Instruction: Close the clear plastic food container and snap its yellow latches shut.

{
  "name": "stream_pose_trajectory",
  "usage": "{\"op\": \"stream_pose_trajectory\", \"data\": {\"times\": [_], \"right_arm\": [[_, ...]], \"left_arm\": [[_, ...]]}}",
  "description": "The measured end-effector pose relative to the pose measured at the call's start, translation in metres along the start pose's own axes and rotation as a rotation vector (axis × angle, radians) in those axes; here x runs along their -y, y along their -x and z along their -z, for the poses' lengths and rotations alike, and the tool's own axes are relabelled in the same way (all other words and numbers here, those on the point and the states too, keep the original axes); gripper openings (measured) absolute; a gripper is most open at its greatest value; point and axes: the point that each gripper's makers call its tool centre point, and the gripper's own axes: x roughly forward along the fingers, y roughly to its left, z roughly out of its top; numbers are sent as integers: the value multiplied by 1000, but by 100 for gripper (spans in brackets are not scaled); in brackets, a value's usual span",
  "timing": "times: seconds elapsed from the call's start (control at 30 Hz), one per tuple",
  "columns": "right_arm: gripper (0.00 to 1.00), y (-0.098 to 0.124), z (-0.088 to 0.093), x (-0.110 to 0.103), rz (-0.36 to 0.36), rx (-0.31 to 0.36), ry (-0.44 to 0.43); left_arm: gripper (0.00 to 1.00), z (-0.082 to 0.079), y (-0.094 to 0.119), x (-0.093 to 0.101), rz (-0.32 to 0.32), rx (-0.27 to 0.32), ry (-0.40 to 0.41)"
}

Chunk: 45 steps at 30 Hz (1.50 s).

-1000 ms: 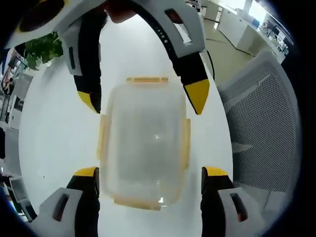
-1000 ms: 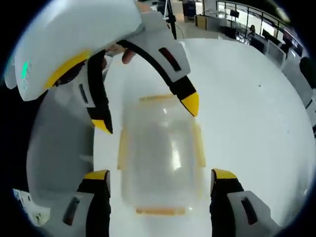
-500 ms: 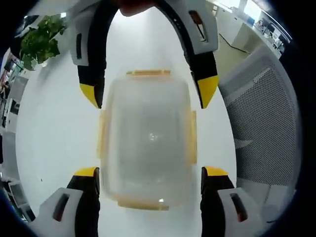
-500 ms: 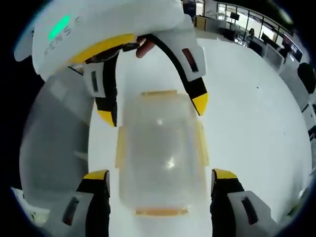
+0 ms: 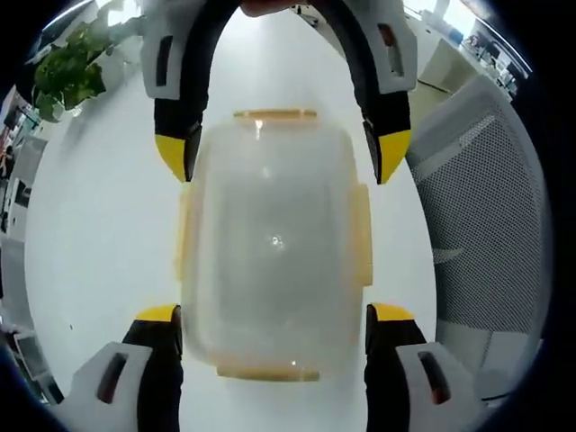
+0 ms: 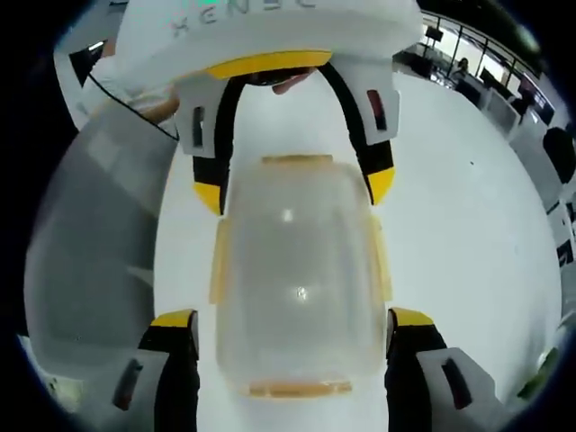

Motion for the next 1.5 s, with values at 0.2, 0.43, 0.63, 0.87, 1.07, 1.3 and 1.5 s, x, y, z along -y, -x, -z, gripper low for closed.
{"op": "stream_pose_trajectory", "data": {"times": [0.2,0.43,0.63,0.87,1.07,1.3,1.5], "right_arm": [[86,-1,1,1,-1,-7,1],[85,-2,5,3,4,-20,19],[82,-4,7,7,16,-30,25],[81,-4,8,8,12,-16,51],[81,-3,8,6,-5,-6,80],[81,-4,8,6,-15,-5,101],[81,-5,8,6,-13,1,103]], "left_arm": [[84,-2,-2,0,-6,-2,-2],[85,-2,-4,-1,-21,-2,6],[84,-2,-7,-3,-34,-13,-4],[83,-2,-7,-2,-51,-31,40],[83,-3,-7,2,-60,-29,80],[82,-2,-7,3,-65,-22,107],[82,-2,-8,3,-68,-24,109]]}}
